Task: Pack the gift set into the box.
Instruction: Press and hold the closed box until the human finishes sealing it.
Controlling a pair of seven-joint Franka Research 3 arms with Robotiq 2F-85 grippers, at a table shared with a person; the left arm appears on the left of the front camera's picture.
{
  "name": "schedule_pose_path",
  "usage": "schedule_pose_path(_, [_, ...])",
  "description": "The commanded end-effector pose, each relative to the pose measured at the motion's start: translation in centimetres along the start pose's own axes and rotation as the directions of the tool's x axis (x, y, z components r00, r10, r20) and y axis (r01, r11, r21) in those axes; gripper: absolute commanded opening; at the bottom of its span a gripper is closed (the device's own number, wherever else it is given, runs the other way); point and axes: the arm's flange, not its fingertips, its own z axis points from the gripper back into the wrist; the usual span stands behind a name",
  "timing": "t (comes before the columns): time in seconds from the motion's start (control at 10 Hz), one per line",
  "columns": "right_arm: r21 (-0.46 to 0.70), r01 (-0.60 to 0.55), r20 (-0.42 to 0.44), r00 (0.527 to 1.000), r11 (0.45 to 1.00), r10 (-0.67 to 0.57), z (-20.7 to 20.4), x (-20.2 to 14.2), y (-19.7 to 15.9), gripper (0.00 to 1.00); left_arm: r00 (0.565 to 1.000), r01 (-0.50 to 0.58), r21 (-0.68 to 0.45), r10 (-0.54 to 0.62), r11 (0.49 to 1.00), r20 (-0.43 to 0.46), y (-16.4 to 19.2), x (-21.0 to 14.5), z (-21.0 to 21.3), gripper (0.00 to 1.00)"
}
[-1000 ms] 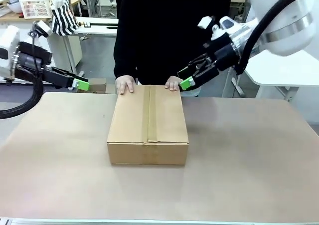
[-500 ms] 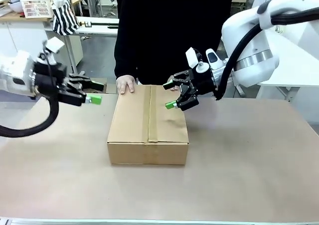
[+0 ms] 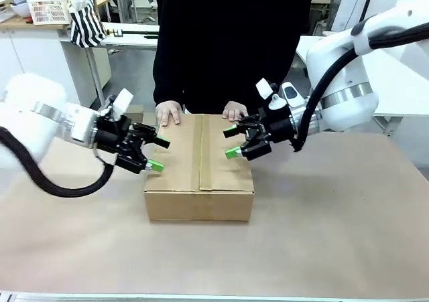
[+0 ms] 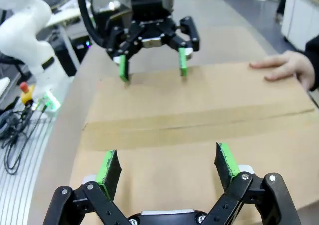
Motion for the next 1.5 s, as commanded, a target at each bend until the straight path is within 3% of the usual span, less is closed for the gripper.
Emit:
schedule_pose_path(0.0, [-0.037,0.045,-0.024,0.999,0.998,-0.046,-0.6,-0.8,1.0,1.00,1.000,0.023,0.024,-0.023,0.999,-0.009,1.1,-0.9,-1.3,1.00])
schedule_pose_path(0.3, [-0.026,0.062,-0.042,0.997,0.998,-0.063,-2.0,-2.6,0.9,1.00,0.999,-0.022,0.022,0.022,1.000,0.030,1.2,-1.0,-1.8,1.00])
schedule_pose_path(0.6, [-0.076,-0.052,-0.189,0.981,0.996,0.037,-2.1,-3.2,-0.3,1.00,0.999,-0.052,0.013,0.052,0.999,0.017,0.8,-1.0,-1.8,1.00])
schedule_pose_path(0.7, [-0.039,-0.086,-0.225,0.971,0.996,0.075,-2.1,-3.6,-0.5,1.00,0.997,-0.081,0.004,0.081,0.997,0.013,0.8,-0.9,-1.7,1.00])
schedule_pose_path(0.8, [-0.032,0.004,-0.094,0.996,0.999,-0.007,-1.5,-2.1,0.4,1.00,0.999,-0.028,0.010,0.028,1.000,0.022,1.3,-0.7,-1.5,1.00])
schedule_pose_path(1.4, [-0.032,0.004,-0.094,0.996,0.999,-0.007,-1.5,-2.1,0.4,1.00,0.999,-0.028,0.010,0.028,1.000,0.022,1.3,-0.7,-1.5,1.00])
